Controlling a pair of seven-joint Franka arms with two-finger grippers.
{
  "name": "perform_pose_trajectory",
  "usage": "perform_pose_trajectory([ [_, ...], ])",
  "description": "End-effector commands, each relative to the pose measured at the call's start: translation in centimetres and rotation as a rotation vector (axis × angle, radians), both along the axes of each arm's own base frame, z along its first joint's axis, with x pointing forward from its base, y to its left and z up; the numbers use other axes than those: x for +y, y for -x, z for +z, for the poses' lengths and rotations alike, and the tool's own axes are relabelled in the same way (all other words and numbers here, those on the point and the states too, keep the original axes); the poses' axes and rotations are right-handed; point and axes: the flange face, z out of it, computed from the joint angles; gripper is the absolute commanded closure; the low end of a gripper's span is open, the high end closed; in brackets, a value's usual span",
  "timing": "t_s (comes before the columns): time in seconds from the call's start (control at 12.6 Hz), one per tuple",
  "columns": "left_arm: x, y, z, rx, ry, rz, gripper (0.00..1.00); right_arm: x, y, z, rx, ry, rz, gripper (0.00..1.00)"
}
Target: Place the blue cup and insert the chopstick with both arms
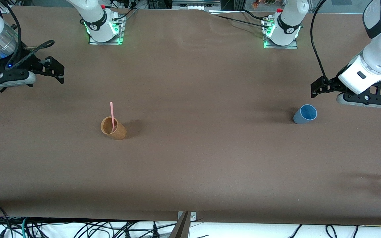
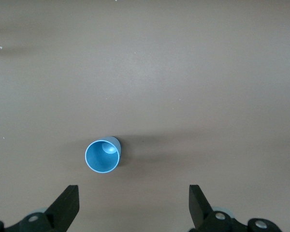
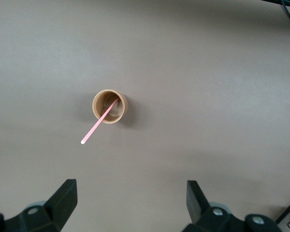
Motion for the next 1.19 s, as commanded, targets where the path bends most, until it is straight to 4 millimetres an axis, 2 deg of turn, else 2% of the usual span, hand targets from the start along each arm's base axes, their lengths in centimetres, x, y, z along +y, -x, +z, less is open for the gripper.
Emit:
perform_pose_trajectory([
  [0.0, 0.0, -0.3, 0.4, 0.007, -0.022, 0.001, 0.00, 0.1, 0.2, 0.6, 0.002, 0.004, -0.028, 0.00],
  [0.47, 0.0, -0.3, 0.5, 0.007, -0.024, 0.001, 0.00, 0.4, 0.0, 0.8, -0.008, -0.002, -0.028, 0.00],
  [0.87, 0.0, -0.3, 0.4, 0.009, -0.024, 0.000, 0.00, -0.3, -0.3, 0.4, 0.005, -0.003, -0.042, 0.00],
  [0.95, 0.0, -0.3, 0.4, 0.009, -0.024, 0.001, 0.00, -0.7, -0.1, 0.8, -0.002, -0.006, -0.043, 0.00],
  [1.11, 0.0, -0.3, 0.5, 0.007, -0.024, 0.001, 0.00, -0.1, -0.4, 0.3, 0.004, -0.005, -0.043, 0.00],
])
